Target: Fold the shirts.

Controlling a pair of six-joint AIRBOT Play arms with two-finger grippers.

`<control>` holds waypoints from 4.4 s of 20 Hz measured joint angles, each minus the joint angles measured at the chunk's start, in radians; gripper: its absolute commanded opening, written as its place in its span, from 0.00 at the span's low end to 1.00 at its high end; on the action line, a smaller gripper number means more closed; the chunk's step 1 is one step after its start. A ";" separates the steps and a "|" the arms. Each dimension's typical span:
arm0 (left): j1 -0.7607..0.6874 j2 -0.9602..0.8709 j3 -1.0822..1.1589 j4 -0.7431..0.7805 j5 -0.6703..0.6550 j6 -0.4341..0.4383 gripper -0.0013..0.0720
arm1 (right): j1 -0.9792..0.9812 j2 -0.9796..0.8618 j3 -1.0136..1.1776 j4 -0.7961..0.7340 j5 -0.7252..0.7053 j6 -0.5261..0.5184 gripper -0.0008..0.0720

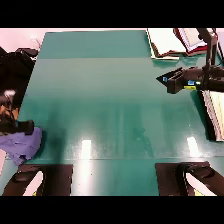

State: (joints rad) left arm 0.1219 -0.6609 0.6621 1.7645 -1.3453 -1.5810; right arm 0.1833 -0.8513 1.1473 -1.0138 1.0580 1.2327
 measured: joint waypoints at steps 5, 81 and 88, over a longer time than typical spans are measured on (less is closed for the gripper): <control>0.021 0.009 -0.090 0.025 0.010 -0.027 0.04 | 0.000 0.000 0.000 0.000 -0.009 0.000 0.04; -0.303 -0.574 0.972 -0.514 0.207 0.150 0.04 | -0.136 -0.241 0.029 0.049 0.083 -0.046 0.04; -0.304 -0.256 1.255 -0.487 0.232 0.150 0.04 | -0.221 0.054 0.336 0.034 0.214 0.065 0.04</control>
State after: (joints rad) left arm -0.1822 -0.9173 1.9171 1.2778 -1.1137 -1.4311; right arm -0.0380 -0.7975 1.4830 -0.9802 1.2716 1.2980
